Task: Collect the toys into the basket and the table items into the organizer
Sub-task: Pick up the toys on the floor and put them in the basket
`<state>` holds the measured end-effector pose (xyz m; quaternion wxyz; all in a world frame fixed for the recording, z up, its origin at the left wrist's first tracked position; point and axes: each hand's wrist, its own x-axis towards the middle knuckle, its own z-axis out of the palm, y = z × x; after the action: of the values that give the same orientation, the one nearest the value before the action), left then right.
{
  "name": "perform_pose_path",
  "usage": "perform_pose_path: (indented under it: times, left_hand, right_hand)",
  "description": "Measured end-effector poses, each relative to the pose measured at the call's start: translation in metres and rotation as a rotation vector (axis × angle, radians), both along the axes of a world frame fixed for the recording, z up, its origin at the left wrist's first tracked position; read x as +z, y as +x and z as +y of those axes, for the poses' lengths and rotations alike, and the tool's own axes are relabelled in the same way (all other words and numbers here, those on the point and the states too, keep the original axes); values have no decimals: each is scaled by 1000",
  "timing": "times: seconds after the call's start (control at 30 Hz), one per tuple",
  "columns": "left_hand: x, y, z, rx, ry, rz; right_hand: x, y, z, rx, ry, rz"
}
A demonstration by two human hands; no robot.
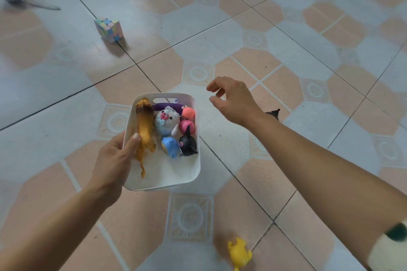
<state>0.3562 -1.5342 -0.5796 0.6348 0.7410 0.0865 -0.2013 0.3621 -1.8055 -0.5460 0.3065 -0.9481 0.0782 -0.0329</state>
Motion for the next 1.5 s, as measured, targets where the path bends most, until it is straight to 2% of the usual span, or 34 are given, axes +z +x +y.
perform_pose_path:
  times: [0.1, 0.27, 0.47, 0.57, 0.7, 0.83, 0.93, 1.03, 1.27, 1.37, 1.5]
  left_hand:
    - [-5, 7, 25, 64, 13, 0]
    - [-12, 13, 51, 132, 13, 9]
    - [-19, 17, 61, 154, 34, -1]
    - [-23, 19, 64, 157, 28, 15]
    - [-23, 20, 64, 141, 15, 16]
    - [-24, 19, 60, 138, 19, 31]
    - [-24, 18, 55, 135, 16, 38]
    - [-23, 16, 47, 129, 8, 26]
    - [-9, 5, 35, 118, -90, 19]
    - [-3, 0, 33, 116, -118, 23]
    - [3, -5, 30, 128, -147, 19]
  right_hand:
    - [-26, 12, 12, -27, -21, 89]
    - [-60, 37, 47, 56, -96, 170]
    - [-87, 60, 70, 104, -382, 296]
    - [-99, 60, 74, 99, -424, 297]
    - [-97, 50, 70, -27, -177, 271]
    - [-58, 41, 68, -217, 133, 76]
    - [-11, 30, 78, -199, 326, 7]
    - [30, 13, 102, -76, 407, 66]
    - [49, -18, 160, 133, 52, 308]
    - [51, -22, 172, 194, -10, 435]
    - [51, -26, 187, 206, -133, 481]
